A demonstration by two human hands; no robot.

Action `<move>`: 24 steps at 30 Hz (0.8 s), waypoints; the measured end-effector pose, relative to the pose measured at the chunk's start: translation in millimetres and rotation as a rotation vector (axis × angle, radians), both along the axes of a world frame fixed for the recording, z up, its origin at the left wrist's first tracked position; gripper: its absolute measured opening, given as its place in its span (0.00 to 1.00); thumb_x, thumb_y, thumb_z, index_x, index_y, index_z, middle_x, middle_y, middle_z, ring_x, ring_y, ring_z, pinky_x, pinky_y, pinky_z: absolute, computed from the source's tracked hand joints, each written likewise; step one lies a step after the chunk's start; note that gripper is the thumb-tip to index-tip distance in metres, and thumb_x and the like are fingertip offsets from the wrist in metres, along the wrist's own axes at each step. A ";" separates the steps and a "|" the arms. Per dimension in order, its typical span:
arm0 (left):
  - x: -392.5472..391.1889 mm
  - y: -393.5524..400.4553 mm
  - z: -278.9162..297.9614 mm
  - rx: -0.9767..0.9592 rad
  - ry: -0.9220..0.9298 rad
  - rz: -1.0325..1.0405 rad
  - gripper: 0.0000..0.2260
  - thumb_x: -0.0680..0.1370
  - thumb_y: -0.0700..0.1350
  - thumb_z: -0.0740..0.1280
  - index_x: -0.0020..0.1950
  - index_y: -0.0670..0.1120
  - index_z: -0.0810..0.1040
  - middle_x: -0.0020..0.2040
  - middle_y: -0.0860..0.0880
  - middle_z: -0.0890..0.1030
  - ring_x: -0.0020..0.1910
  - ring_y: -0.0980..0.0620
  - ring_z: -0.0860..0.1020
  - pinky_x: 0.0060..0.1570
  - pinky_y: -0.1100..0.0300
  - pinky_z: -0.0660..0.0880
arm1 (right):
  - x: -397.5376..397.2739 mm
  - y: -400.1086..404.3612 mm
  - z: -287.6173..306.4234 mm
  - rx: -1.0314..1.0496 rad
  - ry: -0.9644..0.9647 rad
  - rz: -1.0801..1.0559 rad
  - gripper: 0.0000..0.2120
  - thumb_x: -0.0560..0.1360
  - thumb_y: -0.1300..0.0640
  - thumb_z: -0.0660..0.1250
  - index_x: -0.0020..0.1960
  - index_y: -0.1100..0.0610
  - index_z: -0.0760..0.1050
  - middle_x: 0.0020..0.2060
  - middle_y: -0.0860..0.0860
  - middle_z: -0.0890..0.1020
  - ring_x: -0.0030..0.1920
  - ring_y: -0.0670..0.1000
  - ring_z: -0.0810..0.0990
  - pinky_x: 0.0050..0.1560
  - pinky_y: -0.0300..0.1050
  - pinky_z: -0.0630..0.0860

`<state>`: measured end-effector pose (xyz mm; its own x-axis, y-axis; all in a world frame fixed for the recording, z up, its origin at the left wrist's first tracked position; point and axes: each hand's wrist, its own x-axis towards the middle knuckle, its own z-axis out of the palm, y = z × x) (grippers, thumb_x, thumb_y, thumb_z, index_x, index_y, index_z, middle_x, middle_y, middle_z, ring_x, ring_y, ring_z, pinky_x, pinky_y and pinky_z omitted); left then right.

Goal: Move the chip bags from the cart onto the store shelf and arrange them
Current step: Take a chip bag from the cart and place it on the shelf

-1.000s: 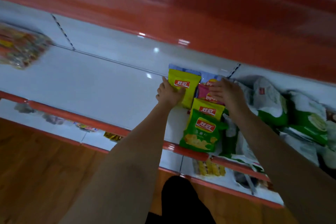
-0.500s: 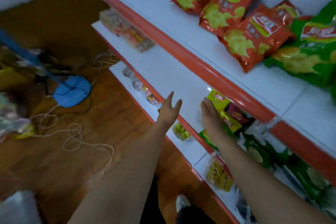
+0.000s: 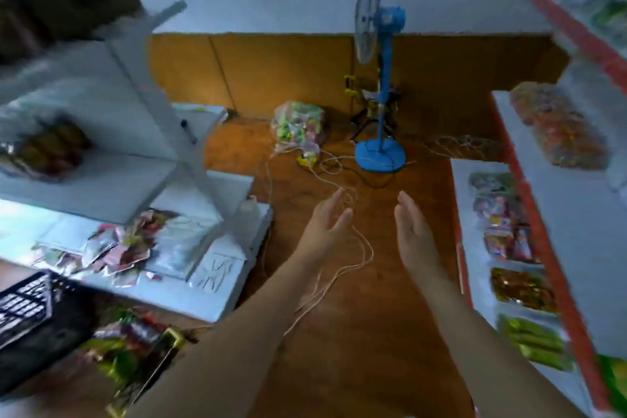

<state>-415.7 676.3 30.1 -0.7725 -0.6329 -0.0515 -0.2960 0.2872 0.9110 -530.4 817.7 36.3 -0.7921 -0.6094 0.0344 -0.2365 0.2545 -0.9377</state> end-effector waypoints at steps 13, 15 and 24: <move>487.9 -146.0 -23.6 0.057 0.048 0.618 0.24 0.81 0.57 0.61 0.76 0.61 0.62 0.75 0.54 0.65 0.72 0.52 0.67 0.71 0.46 0.66 | 418.8 -225.1 -35.6 0.027 -0.110 0.527 0.23 0.82 0.47 0.52 0.74 0.55 0.65 0.72 0.50 0.69 0.72 0.48 0.66 0.64 0.36 0.60; 532.1 -162.2 -32.6 0.072 0.032 0.673 0.24 0.81 0.56 0.60 0.77 0.60 0.61 0.75 0.53 0.65 0.71 0.53 0.68 0.70 0.48 0.68 | 457.5 -246.4 -42.6 0.038 -0.122 0.573 0.24 0.82 0.47 0.53 0.74 0.55 0.64 0.72 0.50 0.68 0.72 0.47 0.65 0.64 0.35 0.59; 652.5 -280.7 -106.3 0.133 -0.110 0.764 0.26 0.80 0.59 0.59 0.77 0.55 0.63 0.72 0.52 0.70 0.69 0.54 0.70 0.68 0.57 0.66 | 572.4 -384.7 -129.3 0.150 -0.228 0.626 0.23 0.82 0.45 0.53 0.74 0.52 0.65 0.70 0.45 0.70 0.68 0.44 0.68 0.64 0.38 0.62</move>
